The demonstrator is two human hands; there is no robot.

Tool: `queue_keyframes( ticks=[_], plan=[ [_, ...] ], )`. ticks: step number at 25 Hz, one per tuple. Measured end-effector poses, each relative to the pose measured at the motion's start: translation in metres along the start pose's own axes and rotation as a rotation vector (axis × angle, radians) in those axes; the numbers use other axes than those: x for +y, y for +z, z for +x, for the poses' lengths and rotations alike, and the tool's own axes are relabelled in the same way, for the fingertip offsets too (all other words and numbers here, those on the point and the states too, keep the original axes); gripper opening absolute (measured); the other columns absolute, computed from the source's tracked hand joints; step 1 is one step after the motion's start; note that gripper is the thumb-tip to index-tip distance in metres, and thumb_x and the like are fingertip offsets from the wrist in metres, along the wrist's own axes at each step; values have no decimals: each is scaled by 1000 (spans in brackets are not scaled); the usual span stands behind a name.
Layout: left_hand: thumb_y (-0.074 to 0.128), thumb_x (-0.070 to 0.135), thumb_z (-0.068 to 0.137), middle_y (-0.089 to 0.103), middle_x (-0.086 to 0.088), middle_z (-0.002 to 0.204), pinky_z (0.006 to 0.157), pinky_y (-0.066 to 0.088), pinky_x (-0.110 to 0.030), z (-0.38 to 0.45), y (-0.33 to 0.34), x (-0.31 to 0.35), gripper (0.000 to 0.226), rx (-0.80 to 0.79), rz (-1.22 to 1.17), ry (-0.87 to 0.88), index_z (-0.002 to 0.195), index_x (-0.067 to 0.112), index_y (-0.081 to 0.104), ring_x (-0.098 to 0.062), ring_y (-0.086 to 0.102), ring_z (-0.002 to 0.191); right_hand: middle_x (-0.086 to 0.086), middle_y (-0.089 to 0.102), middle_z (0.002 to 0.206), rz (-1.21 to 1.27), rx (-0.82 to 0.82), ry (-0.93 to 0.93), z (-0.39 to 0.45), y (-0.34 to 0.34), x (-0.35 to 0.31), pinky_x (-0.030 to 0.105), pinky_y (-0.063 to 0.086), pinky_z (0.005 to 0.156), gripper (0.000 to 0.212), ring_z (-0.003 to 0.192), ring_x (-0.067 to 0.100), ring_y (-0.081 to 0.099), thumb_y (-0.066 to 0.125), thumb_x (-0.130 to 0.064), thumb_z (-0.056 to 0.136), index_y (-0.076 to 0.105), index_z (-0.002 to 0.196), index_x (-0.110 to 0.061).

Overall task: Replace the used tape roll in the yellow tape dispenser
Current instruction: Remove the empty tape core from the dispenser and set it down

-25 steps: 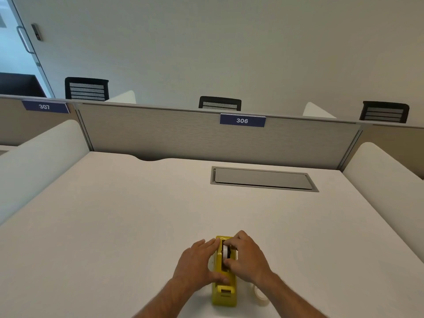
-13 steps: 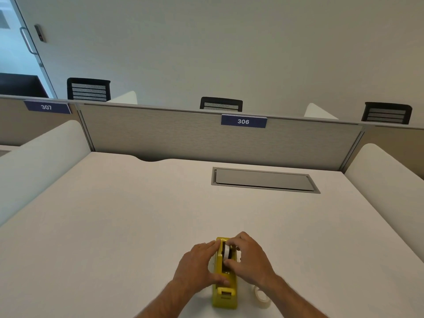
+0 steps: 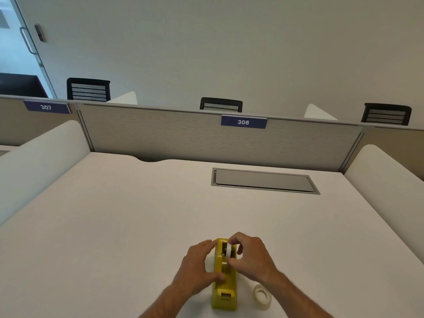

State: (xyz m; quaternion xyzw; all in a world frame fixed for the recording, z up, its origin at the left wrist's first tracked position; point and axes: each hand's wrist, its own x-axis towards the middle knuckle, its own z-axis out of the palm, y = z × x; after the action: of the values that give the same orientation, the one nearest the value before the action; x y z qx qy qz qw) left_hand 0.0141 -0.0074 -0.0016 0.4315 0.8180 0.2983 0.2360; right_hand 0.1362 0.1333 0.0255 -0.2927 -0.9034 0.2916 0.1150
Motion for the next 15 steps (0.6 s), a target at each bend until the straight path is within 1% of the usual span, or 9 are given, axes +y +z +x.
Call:
queue_keyframes(
  ticks=[2,4,6,8,9,11,13,14,15],
  plan=[
    [79,35,77,48,14,145,107,36,-24,-4,-4,4,69,100,-117,-10,137,40,45,-7,45,128,-17,70,90,31,-12,-2,0,-6,-2,18,59,67,39,75,7,65,76,-42,63,64,99,-34],
    [74,23,85,62,9,132,94,51,-23,-8,-9,11,48,184,-322,-58,126,39,55,-6,61,109,-16,71,88,72,-19,-14,-1,-14,-6,16,58,67,40,77,5,66,77,-43,61,66,98,-32],
    [68,17,90,71,4,119,85,58,-26,-13,-14,20,35,156,-607,-136,119,35,63,-10,70,98,-15,72,85,129,-24,-33,-4,-20,-12,17,59,67,38,77,6,68,78,-43,60,69,95,-31],
    [63,16,94,75,1,112,84,61,-34,-17,-17,28,28,61,-851,-200,120,27,66,-18,73,97,-12,73,83,210,-30,-53,-7,-24,-17,19,60,66,38,77,8,69,80,-45,59,70,93,-30],
    [60,16,96,76,0,111,86,60,-37,-18,-17,31,26,17,-926,-216,119,25,68,-20,73,99,-11,73,82,245,-36,-56,-8,-25,-18,19,60,66,38,76,8,70,83,-46,58,71,91,-30],
    [56,16,98,76,-2,111,87,60,-38,-20,-17,35,25,-49,-1005,-228,115,23,72,-23,72,103,-11,73,82,299,-59,-34,-9,-26,-20,19,60,64,39,76,7,71,87,-44,53,71,87,-31],
    [55,15,98,76,-6,110,84,59,-36,-21,-16,36,24,-78,-1062,-251,110,20,75,-26,71,104,-11,73,84,337,-90,0,-9,-28,-20,16,57,60,41,75,5,71,90,-44,48,71,83,-34],
    [56,14,97,76,-8,110,81,60,-36,-22,-16,36,24,-85,-1085,-266,107,19,76,-28,71,103,-11,73,84,358,-108,14,-9,-28,-19,17,56,60,41,75,7,71,91,-43,48,71,82,-34],
    [57,14,96,76,-10,109,79,60,-35,-23,-15,36,23,-92,-1100,-275,105,18,77,-29,72,102,-10,74,85,393,-130,24,-8,-29,-18,20,59,62,40,75,11,72,92,-40,49,72,83,-33]
  ],
)
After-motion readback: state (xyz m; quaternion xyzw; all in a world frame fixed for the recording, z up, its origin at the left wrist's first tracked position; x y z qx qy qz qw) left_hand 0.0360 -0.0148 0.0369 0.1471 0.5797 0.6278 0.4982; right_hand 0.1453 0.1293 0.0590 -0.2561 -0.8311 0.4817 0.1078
